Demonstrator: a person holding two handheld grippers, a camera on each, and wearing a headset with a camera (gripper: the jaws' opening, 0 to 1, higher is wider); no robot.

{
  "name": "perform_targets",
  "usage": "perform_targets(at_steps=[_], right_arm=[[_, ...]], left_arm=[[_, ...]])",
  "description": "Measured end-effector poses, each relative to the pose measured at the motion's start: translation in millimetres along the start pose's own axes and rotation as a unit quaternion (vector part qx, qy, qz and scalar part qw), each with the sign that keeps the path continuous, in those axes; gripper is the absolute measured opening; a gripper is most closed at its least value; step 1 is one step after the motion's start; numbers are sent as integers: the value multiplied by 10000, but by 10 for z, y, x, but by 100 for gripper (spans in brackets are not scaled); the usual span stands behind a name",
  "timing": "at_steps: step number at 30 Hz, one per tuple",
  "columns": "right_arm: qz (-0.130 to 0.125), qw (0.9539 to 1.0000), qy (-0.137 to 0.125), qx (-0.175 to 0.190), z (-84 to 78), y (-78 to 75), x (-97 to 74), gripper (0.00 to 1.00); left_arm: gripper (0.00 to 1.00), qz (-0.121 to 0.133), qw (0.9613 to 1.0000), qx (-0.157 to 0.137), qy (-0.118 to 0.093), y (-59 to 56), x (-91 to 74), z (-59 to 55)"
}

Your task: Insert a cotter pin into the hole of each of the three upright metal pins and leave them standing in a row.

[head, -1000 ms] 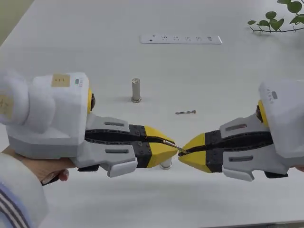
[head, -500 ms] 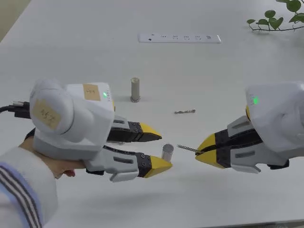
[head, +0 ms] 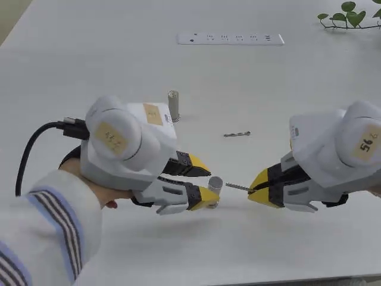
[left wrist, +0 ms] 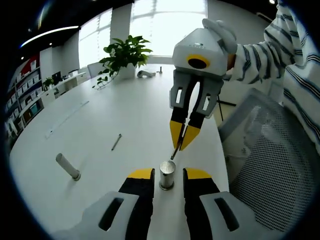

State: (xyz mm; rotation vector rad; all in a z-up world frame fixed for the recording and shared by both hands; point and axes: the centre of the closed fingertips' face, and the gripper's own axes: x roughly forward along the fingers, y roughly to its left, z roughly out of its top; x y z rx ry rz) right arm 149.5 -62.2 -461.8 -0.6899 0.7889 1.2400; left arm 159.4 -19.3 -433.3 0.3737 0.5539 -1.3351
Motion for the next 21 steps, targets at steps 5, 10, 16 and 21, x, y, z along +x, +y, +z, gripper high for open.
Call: perform_targets(at_steps=[5,10,16,21], right_arm=[[53,10000,24,-6,2,13,22,0],[84,10000,-11,-25,32,31,38,0],[91,9999,-14,-52,71,43,67,0],[40,9998,88,-148,97,28,56,0]], left_arm=[[11,-54,10000,-31,49,12,27,-14],[9,-96,9999,-130,27,13,17,-7],[9,-134,9998,-106,57,-6,11,-14],[9,-104,9994,-326,63,-8,10,-22]])
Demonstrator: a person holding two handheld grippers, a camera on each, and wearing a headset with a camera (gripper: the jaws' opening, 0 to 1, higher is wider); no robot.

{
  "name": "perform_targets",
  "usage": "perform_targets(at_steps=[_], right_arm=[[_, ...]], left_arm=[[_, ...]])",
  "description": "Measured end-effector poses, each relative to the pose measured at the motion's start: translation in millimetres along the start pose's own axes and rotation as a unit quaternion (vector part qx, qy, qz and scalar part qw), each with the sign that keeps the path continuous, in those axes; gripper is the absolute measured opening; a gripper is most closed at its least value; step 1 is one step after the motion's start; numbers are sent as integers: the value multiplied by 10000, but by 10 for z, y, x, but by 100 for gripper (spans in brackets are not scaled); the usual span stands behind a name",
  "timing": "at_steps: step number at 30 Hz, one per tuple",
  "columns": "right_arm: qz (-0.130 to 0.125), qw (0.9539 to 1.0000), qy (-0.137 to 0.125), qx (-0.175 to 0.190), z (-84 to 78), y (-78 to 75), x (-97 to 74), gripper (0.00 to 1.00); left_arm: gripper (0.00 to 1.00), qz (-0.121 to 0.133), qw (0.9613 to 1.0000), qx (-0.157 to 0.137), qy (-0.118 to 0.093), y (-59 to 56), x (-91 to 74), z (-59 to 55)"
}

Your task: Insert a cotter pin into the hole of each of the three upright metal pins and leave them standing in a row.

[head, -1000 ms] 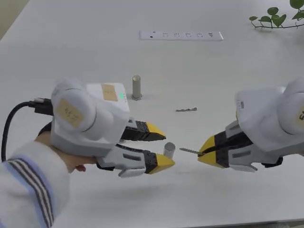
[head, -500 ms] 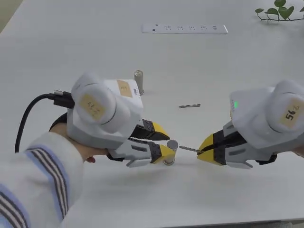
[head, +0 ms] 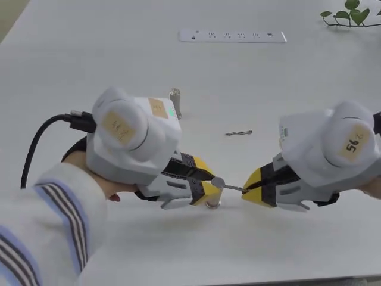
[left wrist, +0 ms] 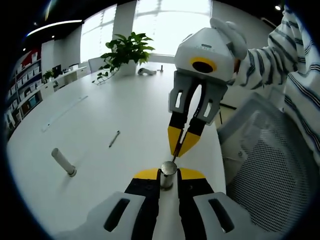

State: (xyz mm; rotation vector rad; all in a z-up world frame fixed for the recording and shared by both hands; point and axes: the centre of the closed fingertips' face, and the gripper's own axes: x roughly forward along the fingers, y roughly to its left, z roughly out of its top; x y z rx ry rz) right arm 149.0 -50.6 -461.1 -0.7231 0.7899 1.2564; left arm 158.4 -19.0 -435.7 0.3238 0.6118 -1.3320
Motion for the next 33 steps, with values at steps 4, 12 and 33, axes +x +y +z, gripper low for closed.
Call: perform_targets(at_steps=[4,12,33], right_arm=[[38,9996,-235,150,130,20,-34,0],[-13,9997,-259,-9,191,-3,71,0],[-94,9983,-577,-55,199,3,1,0]], left_arm=[[9,22,9999,-107,-10,2,9,-2],[9,30,9999,-164,-16,-10,23,0],[9,82,9998,-192,-3,-30,26,15]])
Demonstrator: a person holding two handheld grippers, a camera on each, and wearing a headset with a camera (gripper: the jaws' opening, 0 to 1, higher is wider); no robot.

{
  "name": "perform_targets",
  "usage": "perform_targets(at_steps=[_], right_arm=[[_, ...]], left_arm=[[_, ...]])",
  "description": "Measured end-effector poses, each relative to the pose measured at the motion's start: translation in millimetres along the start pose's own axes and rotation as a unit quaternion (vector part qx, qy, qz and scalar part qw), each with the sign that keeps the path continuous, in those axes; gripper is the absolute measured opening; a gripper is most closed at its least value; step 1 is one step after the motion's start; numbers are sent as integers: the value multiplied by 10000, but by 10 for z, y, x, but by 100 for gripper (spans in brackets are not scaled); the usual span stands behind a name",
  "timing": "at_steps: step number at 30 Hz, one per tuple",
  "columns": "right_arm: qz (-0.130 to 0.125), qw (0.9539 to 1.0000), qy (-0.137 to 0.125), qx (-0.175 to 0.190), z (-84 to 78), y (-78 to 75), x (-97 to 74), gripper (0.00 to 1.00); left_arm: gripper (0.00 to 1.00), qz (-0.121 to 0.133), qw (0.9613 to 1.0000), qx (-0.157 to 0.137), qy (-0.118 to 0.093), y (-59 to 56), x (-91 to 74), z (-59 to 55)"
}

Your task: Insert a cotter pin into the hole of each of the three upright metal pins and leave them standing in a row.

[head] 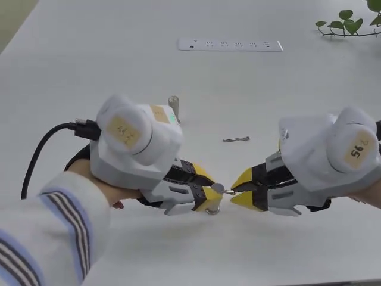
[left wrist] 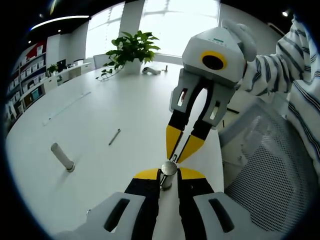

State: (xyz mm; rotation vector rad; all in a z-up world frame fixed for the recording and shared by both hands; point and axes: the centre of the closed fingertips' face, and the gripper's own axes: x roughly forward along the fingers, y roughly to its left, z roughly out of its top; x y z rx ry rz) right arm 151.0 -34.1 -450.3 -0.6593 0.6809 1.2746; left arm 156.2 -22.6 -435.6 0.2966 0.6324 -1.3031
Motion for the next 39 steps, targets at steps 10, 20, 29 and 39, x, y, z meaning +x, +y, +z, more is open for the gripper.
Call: perform_targets(at_steps=[10,20,29,39], right_arm=[[-154,9997,-164,74,70,-11,44,0],[-312,9955,-643,629,-15,53,79,20],[-75,9896,-1147,864,107,96,220,29],[24,9893,-1219,797,106,75,351,28]], left_arm=[[10,16,10000,18,-8,-28,-22,-11],[39,-48,9995,-62,-296,-194,-236,-8],[60,111,9981,-254,-543,-329,-414,-253],[87,571,9888,-1111,-818,-291,-535,-387]])
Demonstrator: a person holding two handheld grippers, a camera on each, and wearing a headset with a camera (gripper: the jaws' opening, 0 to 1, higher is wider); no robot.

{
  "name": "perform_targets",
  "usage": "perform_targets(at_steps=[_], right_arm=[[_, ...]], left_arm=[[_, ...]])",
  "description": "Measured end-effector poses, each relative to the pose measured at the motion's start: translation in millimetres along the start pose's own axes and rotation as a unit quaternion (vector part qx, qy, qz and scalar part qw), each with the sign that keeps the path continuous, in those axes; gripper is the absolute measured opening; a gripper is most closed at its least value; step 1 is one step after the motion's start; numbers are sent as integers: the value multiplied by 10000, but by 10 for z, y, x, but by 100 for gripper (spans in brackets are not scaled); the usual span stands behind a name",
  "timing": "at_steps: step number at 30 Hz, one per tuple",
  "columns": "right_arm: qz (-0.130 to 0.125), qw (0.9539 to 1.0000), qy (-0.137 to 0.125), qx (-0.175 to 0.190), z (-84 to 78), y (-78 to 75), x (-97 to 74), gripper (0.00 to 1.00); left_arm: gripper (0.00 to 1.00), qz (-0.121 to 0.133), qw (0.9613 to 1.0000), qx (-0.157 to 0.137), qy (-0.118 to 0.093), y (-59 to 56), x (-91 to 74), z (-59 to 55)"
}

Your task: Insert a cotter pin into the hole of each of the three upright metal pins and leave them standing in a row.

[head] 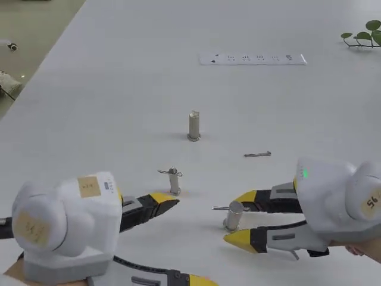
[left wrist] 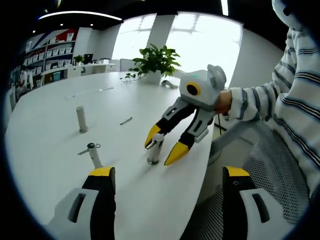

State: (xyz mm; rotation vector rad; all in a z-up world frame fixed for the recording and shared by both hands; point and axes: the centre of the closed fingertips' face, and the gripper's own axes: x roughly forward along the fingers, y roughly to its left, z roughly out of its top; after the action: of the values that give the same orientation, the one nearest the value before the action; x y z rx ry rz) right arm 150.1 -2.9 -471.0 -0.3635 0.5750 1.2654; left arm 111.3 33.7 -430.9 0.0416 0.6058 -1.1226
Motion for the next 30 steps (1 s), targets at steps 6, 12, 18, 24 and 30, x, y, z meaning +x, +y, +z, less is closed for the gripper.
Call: perform_targets(at_steps=[6,12,18,24,30], right_arm=[[99,9999,-38,41,-21,5,48,26],[132,9999,-47,26,-25,1,84,23],[175,9998,-75,36,-24,-3,107,17],[164,9998,-82,9,-35,-37,140,11],[265,9996,-106,-18,-34,-34,135,10]], left_arm=[[95,91,9998,-173,-10,17,-32,-50],[97,222,9994,-253,48,73,-53,-80],[98,388,9985,-395,-1,133,-106,-88],[98,458,9982,-382,-60,152,-142,-73],[98,444,9984,-341,-11,138,-126,-83]])
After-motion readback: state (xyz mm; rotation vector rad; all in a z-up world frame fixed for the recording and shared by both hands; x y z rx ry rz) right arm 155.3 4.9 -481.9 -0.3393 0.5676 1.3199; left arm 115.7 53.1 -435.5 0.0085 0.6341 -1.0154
